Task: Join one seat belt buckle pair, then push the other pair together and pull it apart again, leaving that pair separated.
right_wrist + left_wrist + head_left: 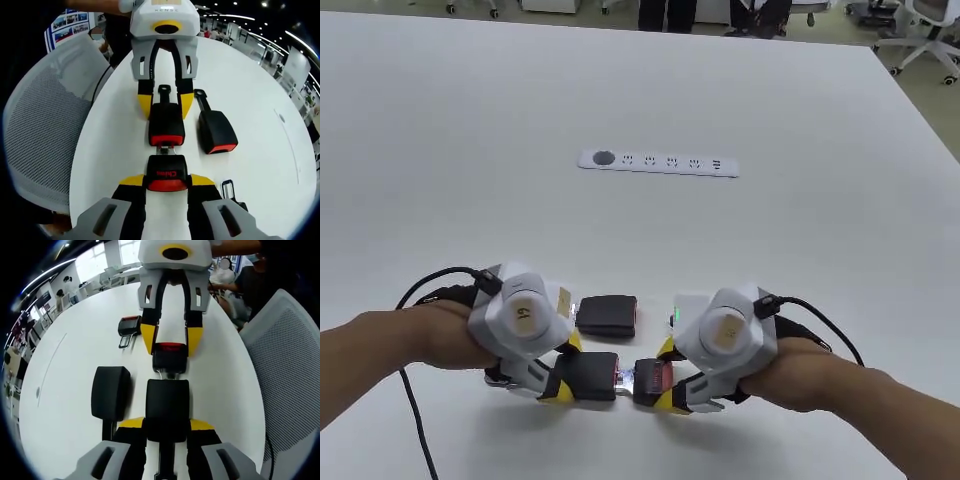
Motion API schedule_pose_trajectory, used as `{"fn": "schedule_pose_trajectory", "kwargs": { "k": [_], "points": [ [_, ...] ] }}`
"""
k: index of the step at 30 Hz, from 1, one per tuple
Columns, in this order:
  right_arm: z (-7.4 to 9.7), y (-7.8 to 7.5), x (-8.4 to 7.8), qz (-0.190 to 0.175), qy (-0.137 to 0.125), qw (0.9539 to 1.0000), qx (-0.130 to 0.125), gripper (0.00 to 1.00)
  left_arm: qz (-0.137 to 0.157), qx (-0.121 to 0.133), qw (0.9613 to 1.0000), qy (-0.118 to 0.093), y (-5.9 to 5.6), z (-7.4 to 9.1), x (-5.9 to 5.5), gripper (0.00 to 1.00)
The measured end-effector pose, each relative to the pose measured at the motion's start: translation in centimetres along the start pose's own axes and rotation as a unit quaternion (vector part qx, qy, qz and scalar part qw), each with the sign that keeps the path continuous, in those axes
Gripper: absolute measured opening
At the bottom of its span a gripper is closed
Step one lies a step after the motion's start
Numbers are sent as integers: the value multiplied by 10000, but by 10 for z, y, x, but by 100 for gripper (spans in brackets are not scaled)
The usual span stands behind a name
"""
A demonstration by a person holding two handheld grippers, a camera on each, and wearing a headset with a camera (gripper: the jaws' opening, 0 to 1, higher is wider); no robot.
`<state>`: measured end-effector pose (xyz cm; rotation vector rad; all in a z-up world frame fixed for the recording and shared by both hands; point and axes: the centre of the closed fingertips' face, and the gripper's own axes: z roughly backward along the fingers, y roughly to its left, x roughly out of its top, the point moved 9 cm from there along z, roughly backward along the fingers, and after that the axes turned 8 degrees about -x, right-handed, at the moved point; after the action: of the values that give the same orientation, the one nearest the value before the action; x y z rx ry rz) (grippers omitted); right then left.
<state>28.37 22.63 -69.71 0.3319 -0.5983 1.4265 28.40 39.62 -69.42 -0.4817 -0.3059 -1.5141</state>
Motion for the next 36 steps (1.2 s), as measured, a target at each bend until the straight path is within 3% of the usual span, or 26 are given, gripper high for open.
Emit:
{"fn": "schedule_pose_trajectory", "kwargs": {
  "k": [29,30,31,36],
  "points": [
    [-10,0,6,-12,-67,10000,22,25,57,-31,10000,52,2,-4,3,30],
    [-13,2,11,111,-250,9995,129,25,79,-45,9999,83,2,-4,3,30],
    [-8,4,11,19,-119,9999,47,25,54,-41,9999,87,3,-5,4,30],
    [0,5,12,32,-149,9999,45,25,61,-43,9999,102,4,-2,3,30]
  ]
}}
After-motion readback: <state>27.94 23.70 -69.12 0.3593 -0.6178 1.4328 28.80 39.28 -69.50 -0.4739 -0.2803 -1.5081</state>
